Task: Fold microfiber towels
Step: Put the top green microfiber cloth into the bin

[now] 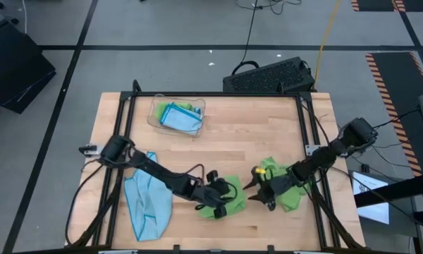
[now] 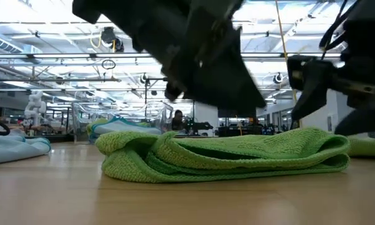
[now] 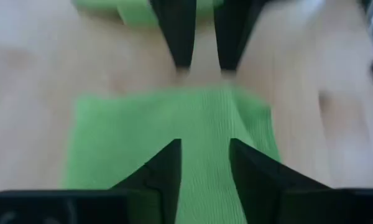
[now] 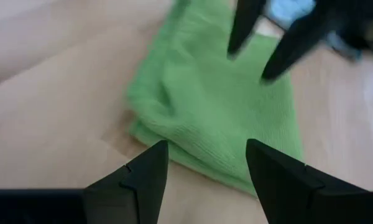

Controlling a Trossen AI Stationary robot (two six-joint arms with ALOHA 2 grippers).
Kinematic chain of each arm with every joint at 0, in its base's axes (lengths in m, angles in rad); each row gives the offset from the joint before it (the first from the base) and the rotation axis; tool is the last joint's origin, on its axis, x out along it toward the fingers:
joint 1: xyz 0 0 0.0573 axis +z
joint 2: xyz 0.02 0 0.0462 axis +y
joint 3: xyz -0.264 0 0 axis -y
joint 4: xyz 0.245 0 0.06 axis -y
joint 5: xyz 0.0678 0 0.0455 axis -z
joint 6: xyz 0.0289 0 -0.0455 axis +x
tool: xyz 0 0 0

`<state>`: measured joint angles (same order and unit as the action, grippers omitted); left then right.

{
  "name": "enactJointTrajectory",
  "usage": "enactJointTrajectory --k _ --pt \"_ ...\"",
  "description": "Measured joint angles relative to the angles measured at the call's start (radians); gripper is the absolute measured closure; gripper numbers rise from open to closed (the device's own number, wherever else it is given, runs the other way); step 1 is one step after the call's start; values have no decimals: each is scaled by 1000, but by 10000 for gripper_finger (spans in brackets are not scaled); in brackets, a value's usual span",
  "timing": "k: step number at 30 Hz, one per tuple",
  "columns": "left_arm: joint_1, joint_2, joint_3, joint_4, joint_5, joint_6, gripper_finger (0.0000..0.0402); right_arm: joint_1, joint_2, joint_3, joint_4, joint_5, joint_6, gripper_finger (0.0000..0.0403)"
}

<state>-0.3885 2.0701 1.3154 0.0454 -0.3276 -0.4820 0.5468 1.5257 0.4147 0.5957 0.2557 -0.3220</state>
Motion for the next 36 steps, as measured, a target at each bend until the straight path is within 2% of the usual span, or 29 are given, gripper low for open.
enactJointTrajectory --k 3,6,10,13,19,26,36 --pt "-5 27 38 -83 66 -48 294 32 0 60 -147 53 -96 195" --pt "-28 27 48 -129 65 -67 316 55 0 91 -231 58 -138 195" --pt "-64 10 49 -146 37 -24 342 74 0 92 -244 94 -223 195" --pt "-66 8 50 -209 -21 -22 358 77 0 92 -240 140 -310 195" --pt "-41 12 48 -327 -38 -88 380 48 8 104 -226 133 -460 194" --pt "-15 10 -31 -242 -15 -128 398 10 109 184 -293 53 -559 178" --pt "-9 5 -127 -89 -12 -117 381 8 277 308 -254 35 -618 175"
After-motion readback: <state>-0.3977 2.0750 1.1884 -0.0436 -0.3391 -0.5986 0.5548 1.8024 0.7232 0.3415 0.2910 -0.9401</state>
